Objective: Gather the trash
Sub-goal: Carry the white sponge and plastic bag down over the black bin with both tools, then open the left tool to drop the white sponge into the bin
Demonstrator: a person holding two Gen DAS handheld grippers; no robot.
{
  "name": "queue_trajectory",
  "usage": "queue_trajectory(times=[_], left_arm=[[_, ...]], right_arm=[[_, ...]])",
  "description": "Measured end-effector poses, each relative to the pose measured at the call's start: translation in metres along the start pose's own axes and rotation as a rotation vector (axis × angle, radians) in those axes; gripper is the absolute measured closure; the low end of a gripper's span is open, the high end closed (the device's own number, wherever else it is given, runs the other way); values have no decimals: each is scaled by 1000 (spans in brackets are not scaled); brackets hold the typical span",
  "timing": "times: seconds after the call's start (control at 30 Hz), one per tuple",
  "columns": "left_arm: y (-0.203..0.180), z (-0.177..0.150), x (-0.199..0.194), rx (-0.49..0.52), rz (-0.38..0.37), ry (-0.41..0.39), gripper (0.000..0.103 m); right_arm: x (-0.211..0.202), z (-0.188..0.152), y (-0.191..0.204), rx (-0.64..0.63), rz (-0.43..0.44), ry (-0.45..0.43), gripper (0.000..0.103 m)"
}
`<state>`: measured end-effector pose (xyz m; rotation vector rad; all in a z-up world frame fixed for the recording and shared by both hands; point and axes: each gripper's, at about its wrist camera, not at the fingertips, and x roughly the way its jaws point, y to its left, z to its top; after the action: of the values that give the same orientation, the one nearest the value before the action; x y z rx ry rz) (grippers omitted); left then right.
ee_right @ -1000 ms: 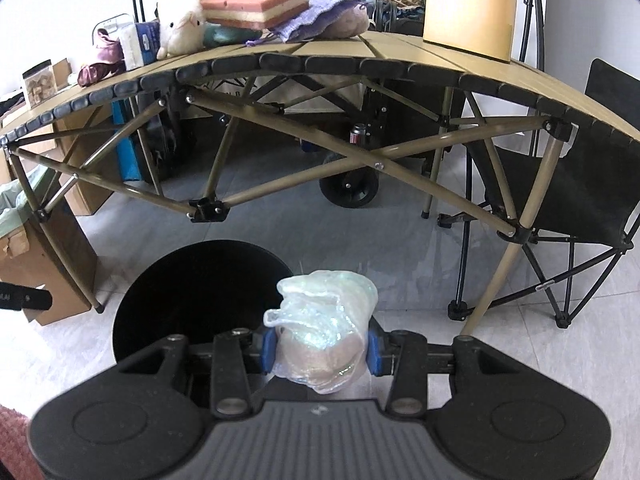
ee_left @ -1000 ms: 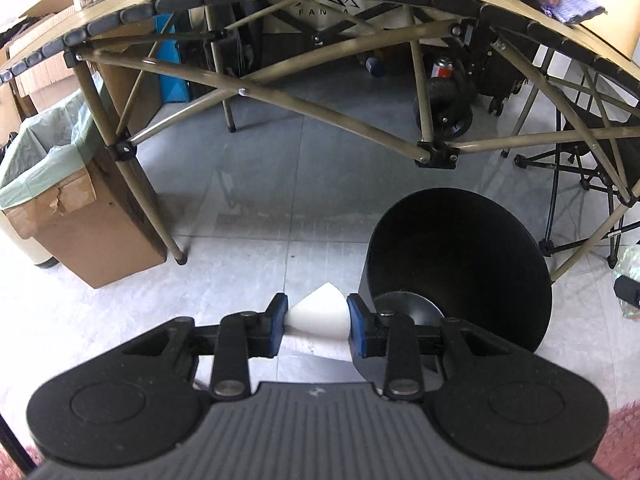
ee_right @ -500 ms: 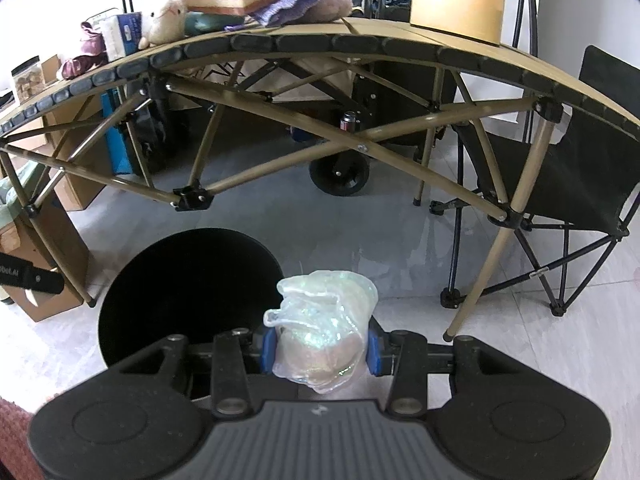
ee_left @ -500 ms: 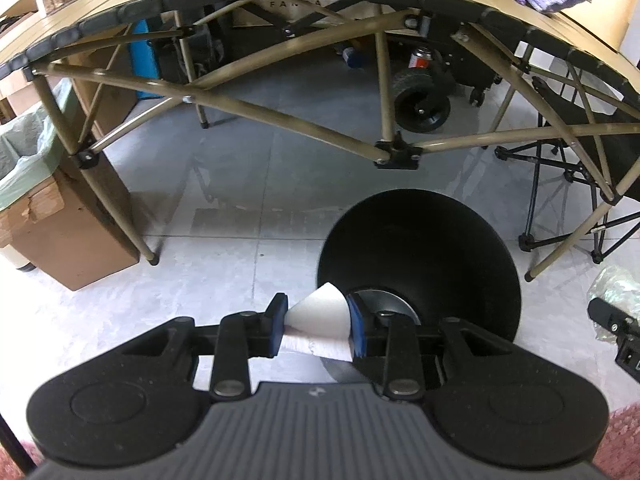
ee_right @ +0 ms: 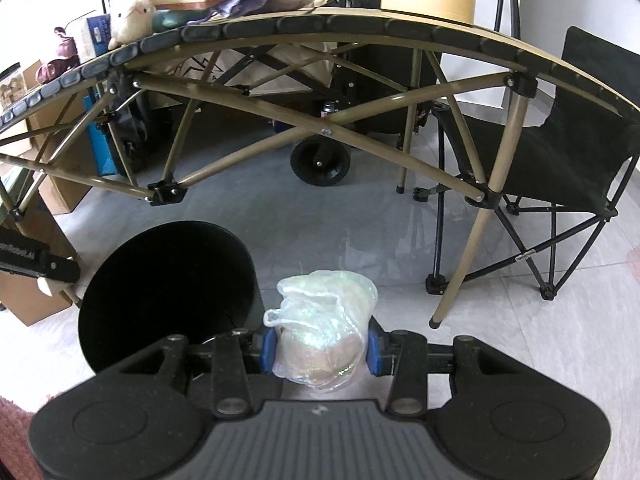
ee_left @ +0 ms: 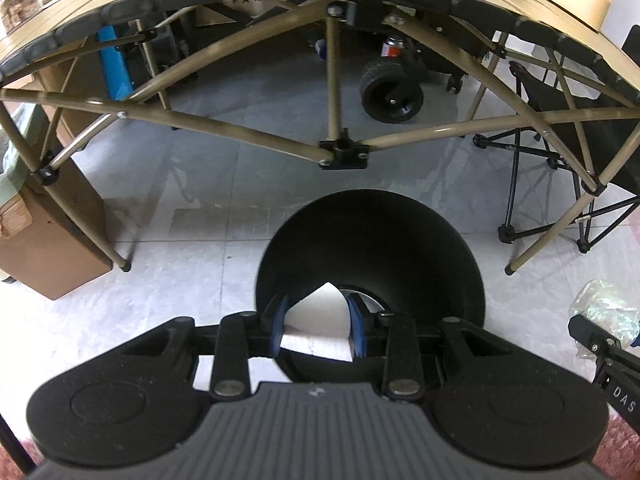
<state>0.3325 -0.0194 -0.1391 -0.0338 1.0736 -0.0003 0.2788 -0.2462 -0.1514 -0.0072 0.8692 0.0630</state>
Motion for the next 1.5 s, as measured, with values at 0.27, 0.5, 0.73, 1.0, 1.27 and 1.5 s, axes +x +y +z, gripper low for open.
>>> queue_trajectory(times=[0.27,0.5,0.73,1.0,1.27,1.5], left_arm=[[-19,7,13,6,-13,27,70],[-31,11,18,-1,-25,45,70],[-36,13,21,0,-36,55,70],[-37,14,23,-13,-41,71,35],[-32,13,26,-62,-8,105,1],[-31,14,27,-65,1,111,0]], right_arm=[[4,-3,-9,22,-18,13,62],[7,-5,-12,29,-28,28,62],[11,-6,-14,34,-33,45,62],[13,-5,-15,34,-29,49,62],[13,-6,-15,34,-27,49,62],[13,-6,-14,32,-25,50,62]])
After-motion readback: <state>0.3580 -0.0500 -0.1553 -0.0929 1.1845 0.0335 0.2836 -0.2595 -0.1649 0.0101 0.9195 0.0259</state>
